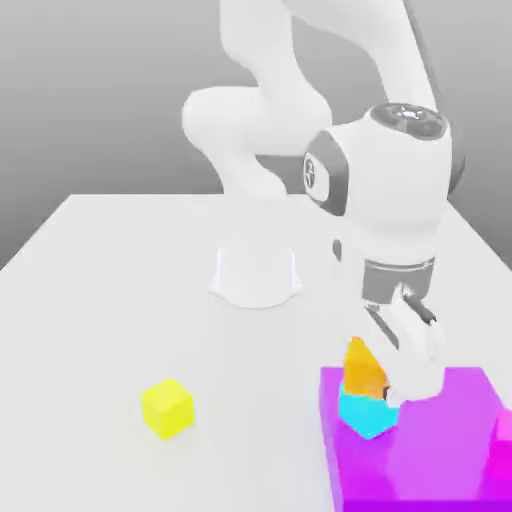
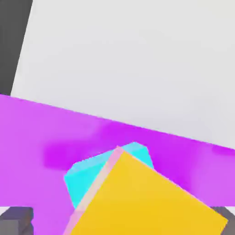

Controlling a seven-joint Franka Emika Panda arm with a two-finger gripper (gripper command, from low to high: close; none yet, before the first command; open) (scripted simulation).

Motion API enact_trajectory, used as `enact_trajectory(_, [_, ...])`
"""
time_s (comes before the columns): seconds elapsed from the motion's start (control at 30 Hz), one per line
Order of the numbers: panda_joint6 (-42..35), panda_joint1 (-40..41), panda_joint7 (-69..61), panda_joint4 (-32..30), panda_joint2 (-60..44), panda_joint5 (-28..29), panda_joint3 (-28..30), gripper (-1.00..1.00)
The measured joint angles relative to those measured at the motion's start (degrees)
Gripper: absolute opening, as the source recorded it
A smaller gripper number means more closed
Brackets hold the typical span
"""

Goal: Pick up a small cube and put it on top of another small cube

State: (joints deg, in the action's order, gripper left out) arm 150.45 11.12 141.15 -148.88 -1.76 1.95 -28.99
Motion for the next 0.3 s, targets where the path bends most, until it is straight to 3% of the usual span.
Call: enact_trajectory(0.3, [-9.8,-1.4,-5.0,1.6,9.1,-6.8,0.9,1.00])
